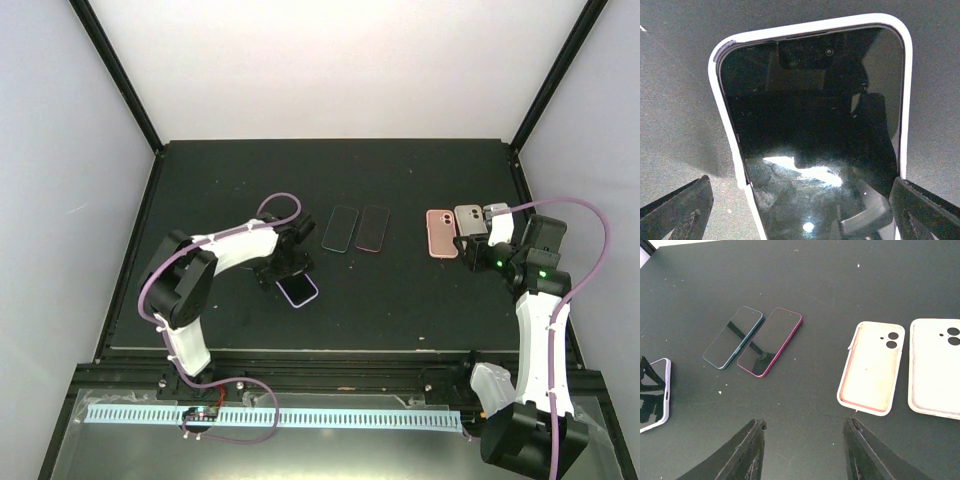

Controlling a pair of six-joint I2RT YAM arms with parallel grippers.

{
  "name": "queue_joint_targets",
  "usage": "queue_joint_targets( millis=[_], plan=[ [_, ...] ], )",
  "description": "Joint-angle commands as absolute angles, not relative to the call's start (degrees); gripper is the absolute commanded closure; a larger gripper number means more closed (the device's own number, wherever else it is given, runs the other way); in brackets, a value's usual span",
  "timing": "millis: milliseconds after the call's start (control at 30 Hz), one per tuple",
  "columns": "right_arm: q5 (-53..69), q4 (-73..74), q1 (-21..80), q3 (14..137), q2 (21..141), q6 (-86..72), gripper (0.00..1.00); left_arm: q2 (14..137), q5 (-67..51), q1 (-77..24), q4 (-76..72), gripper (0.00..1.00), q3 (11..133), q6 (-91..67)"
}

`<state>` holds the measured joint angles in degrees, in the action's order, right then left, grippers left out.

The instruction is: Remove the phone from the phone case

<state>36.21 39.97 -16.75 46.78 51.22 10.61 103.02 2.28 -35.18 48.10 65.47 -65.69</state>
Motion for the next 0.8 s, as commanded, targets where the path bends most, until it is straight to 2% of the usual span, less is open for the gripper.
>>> queue_joint_targets(
  millis=[0, 400, 600, 700, 767],
  plan=[
    [37.32, 40.25, -16.96, 47.74, 51.42, 11.78, 0.55, 105.50, -0.21, -34.51, 45.03, 0.01, 67.95, -66.38],
    [37.70, 40.52, -16.96, 47.91, 51.86, 12.03, 0.55, 103.39, -2.08, -33.52, 38.29, 0.03, 64.99, -66.16],
    [37.92, 40.65, -16.96, 47.90, 52.02, 12.17, 0.55, 106.13, -2.44, -32.86, 40.20, 0.01, 68.69, -65.71],
    [37.88, 40.69, -16.96, 47.95, 52.03, 12.13, 0.55, 105.44, -5.22, -32.87, 36.48, 0.07, 67.58, -64.82],
    [37.95, 40.69, -16.96, 47.97, 52.12, 12.11, 0.55, 104.88, -4.90, -32.76, 36.65, 0.07, 66.83, -66.07]
  ],
)
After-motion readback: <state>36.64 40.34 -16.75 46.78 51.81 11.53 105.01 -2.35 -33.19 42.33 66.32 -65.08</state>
